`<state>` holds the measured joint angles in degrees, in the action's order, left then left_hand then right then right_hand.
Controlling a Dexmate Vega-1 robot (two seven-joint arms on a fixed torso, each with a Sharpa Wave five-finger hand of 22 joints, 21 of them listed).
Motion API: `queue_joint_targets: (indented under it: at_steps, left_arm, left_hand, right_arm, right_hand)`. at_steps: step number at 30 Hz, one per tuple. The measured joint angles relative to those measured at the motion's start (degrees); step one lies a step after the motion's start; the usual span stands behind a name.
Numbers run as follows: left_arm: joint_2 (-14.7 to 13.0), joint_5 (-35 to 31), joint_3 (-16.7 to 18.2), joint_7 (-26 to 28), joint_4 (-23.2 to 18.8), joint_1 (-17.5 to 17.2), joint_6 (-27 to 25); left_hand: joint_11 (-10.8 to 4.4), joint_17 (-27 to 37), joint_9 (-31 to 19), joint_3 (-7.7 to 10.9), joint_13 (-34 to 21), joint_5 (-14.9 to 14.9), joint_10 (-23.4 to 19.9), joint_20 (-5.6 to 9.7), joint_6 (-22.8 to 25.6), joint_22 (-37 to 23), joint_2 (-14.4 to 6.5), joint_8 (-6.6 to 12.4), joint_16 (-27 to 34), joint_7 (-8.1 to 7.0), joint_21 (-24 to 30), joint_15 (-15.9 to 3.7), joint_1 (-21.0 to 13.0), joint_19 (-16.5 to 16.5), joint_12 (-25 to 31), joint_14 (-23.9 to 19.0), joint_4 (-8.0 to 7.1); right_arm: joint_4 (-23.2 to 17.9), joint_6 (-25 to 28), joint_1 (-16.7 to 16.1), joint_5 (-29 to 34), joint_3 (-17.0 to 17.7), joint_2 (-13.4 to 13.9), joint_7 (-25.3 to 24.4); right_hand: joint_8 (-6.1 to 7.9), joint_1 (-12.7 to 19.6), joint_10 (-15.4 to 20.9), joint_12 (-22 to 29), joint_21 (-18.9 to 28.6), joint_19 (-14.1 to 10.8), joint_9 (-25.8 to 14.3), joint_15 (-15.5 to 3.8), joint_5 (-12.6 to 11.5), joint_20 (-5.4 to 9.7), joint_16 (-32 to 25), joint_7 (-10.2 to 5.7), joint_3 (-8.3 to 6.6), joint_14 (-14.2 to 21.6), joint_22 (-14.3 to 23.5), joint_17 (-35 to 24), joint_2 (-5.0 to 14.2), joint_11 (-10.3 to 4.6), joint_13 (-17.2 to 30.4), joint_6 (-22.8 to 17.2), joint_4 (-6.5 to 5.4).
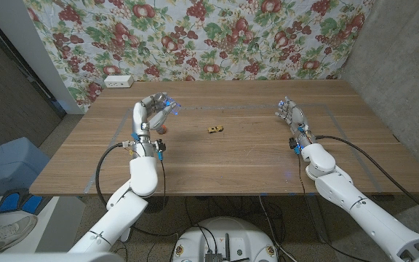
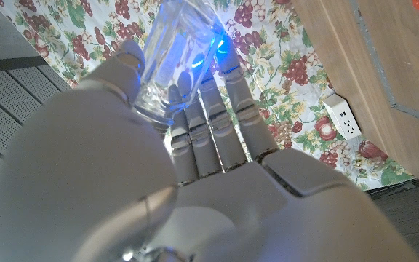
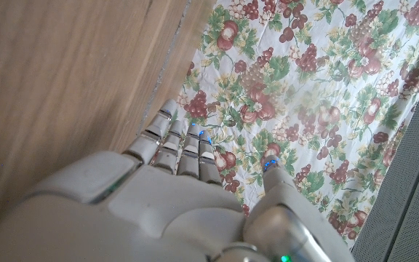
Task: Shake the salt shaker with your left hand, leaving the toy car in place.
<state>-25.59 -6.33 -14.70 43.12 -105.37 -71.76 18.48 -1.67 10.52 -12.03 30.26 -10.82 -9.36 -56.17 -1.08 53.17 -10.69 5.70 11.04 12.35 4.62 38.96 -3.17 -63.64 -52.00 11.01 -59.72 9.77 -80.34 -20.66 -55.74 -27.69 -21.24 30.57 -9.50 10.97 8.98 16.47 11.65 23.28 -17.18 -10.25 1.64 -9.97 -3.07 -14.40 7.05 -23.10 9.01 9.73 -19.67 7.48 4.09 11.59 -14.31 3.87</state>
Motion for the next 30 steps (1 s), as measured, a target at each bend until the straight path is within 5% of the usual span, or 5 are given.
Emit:
queue_joint_targets:
  at_steps: [21,23,27,28,30]
  left_arm:
    - [-1.3,0.0,-0.3,-2.5,-5.4,-0.2,-11.2]
    - [-2.1,1.4,-0.5,-5.3,-6.3,0.1,-18.4]
    - [-3.9,2.2,-0.9,-5.8,-8.0,0.7,-19.4]
    - [-4.6,3.1,-1.0,-8.6,-8.6,1.0,-25.2]
    - [-5.6,3.6,-1.3,-9.4,-9.3,1.5,-26.7]
  left_hand:
    - [0.00,0.3,-0.1,0.03,0.0,0.1,0.0,0.18,0.0,0.0,0.0,0.21,-0.2,0.00,0.0,0.08,0.0,0.2,0.0,-0.1,0.08]
    - [0.00,0.3,-0.1,0.03,0.0,0.1,0.0,0.18,0.0,0.0,0.0,0.20,-0.2,0.00,0.0,0.08,0.0,0.2,0.0,-0.1,0.09]
    - [0.00,0.3,-0.1,0.02,0.0,0.1,0.0,0.18,0.0,0.0,0.0,0.20,-0.2,0.00,0.0,0.08,0.0,0.2,0.0,-0.1,0.09]
    - [0.00,0.3,-0.1,0.02,0.0,0.1,0.0,0.18,0.0,0.0,0.0,0.20,-0.2,0.00,0.0,0.08,0.0,0.2,0.0,-0.1,0.10]
    - [0.00,0.3,-0.1,-0.04,0.0,0.1,0.0,0.18,0.0,0.0,0.0,0.20,-0.3,0.00,0.0,0.08,0.0,0.2,0.0,-0.1,0.15]
  right_arm:
    - [0.4,-0.2,0.1,-0.3,0.2,0.0,0.2]
    - [0.4,-0.2,0.1,-0.3,0.2,0.0,0.1]
    - [0.4,-0.2,0.1,-0.3,0.2,0.0,0.1]
    - [0.4,-0.2,0.2,-0.3,0.2,-0.1,0.1]
    - [0.4,-0.1,0.2,-0.3,0.2,-0.1,0.1]
  right_hand:
    - [0.00,0.0,0.0,0.0,-0.4,0.0,0.0,0.00,0.0,0.00,0.0,0.00,0.00,0.0,0.0,0.3,0.00,0.00,0.0,0.0,0.00]
    - [0.00,0.0,0.0,0.0,-0.4,0.0,0.0,0.00,0.0,0.00,0.0,0.00,0.00,0.0,0.0,0.3,0.00,0.00,0.0,0.0,0.00]
    - [0.00,0.0,0.0,0.0,-0.4,0.0,0.0,0.00,0.0,0.00,0.0,0.00,0.00,0.0,0.0,0.3,0.00,0.00,0.0,0.0,0.00]
    - [0.00,0.0,0.0,0.0,-0.4,0.0,0.0,0.00,0.0,0.00,0.0,0.00,0.00,0.0,0.0,0.3,0.00,0.00,0.0,0.0,0.00]
    - [0.00,0.0,0.0,0.0,-0.9,0.0,0.0,0.00,0.0,0.00,0.0,0.00,0.00,0.0,0.0,0.3,0.00,0.00,0.0,0.0,0.00]
